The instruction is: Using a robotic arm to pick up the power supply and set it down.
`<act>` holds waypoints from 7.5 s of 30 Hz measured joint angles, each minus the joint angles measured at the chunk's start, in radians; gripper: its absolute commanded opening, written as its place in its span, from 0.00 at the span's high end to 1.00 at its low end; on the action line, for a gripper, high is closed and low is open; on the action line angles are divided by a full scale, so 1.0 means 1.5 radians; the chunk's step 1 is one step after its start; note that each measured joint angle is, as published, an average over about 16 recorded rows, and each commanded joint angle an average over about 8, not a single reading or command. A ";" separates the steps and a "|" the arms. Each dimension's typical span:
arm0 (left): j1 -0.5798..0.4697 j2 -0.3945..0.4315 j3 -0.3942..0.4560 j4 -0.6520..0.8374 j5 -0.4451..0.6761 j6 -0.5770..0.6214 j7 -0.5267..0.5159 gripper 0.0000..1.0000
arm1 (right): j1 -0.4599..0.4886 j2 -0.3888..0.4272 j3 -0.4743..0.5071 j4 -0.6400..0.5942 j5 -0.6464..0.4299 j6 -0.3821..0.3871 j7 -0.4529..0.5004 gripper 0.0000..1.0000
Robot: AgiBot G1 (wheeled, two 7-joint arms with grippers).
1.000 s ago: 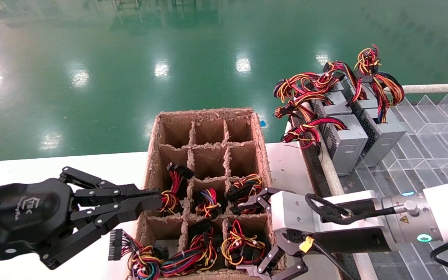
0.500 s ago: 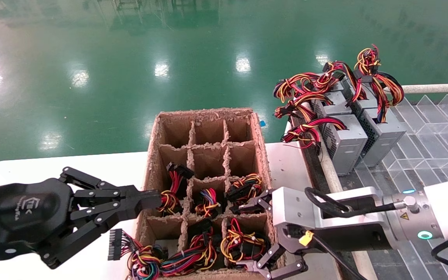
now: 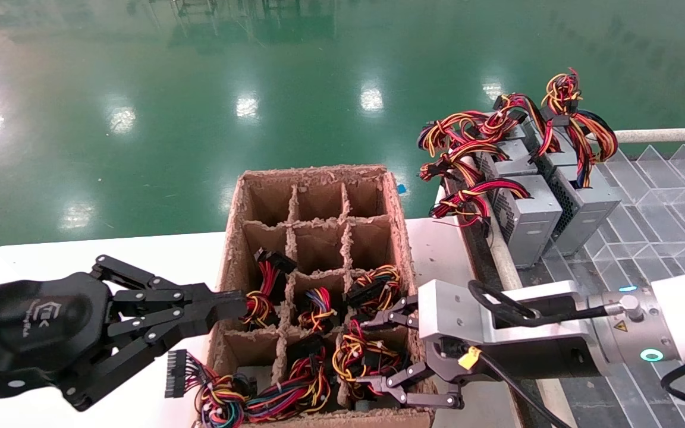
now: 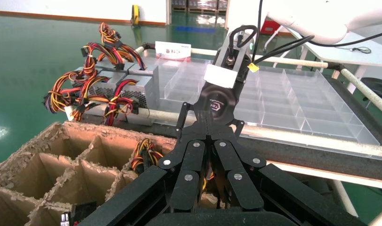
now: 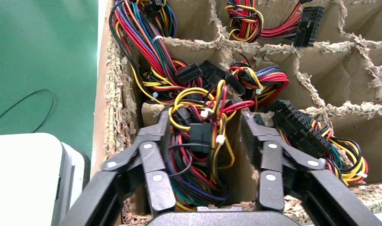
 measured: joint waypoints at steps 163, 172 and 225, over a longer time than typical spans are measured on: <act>0.000 0.000 0.000 0.000 0.000 0.000 0.000 1.00 | -0.111 0.181 0.250 -0.148 0.187 0.186 -0.081 0.00; 0.000 0.000 0.000 0.000 0.000 0.000 0.000 1.00 | -0.099 0.175 0.253 -0.145 0.203 0.172 -0.080 0.00; 0.000 0.000 0.000 0.000 0.000 0.000 0.000 0.00 | -0.161 0.134 0.201 -0.055 0.391 -0.005 -0.075 0.00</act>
